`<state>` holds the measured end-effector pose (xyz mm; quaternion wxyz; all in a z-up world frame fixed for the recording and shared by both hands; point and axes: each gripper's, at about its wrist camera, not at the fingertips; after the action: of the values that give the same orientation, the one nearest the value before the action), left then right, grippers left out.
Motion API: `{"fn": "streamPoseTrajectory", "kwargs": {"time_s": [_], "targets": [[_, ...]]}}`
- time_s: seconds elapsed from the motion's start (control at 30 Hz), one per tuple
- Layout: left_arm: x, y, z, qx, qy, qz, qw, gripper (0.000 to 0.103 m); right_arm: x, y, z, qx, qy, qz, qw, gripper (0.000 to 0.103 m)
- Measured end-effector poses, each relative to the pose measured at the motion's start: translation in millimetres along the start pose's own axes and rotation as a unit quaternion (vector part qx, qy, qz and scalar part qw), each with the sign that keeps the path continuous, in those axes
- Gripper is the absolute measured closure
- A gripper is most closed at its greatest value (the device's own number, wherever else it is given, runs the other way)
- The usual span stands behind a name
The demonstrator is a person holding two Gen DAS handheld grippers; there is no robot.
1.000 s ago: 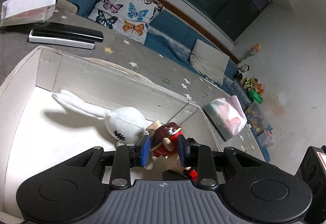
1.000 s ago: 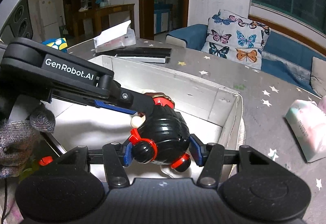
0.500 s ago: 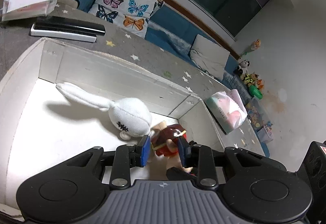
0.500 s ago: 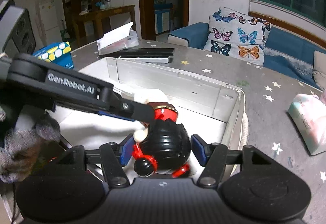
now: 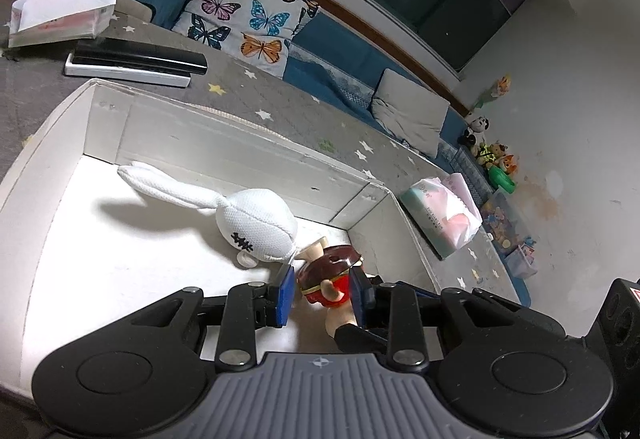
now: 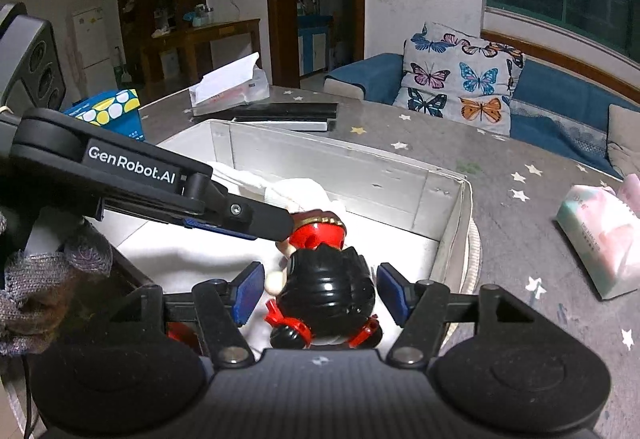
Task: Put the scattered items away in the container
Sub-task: 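Carry the black-and-red toy with both grippers and lower it into the box, then release the black-and-red toy and return both grippers to the remaining toys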
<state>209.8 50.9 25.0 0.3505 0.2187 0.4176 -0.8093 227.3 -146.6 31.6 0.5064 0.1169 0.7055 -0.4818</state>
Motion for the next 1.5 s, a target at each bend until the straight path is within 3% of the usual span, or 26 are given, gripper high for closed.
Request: {"fn": "streamPoseTrajectory", "kwargs": {"time_s": [0.47,0.97,1.03,1.5], "targets": [[9,-25,8,0.006,0.008,0.014,0.9999,0.071,1,-29,-9,0.003,-0.002,0.026,1.000,0.039],[43,-80,32,0.007,0.056,0.041,0.9976,0.071,25,-84,-34,-0.009,-0.007,0.059,0.998,0.035],[50,-86,33,0.008,0.061,0.040,0.9973,0.071,32,-90,-40,-0.012,-0.011,0.060,0.998,0.029],[102,-111,39,0.006,0.100,0.008,0.9949,0.070,76,-97,-67,-0.037,-0.026,0.031,0.998,0.023]]}}
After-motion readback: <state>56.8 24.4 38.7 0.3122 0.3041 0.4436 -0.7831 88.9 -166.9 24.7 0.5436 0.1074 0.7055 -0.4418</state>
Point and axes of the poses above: each gripper's, at about its wrist camera, not at the fingertips, and y roughly the way its jaws point, z to its right, x to its underside, and after that the axes turned 4 degrees about z, right-handed
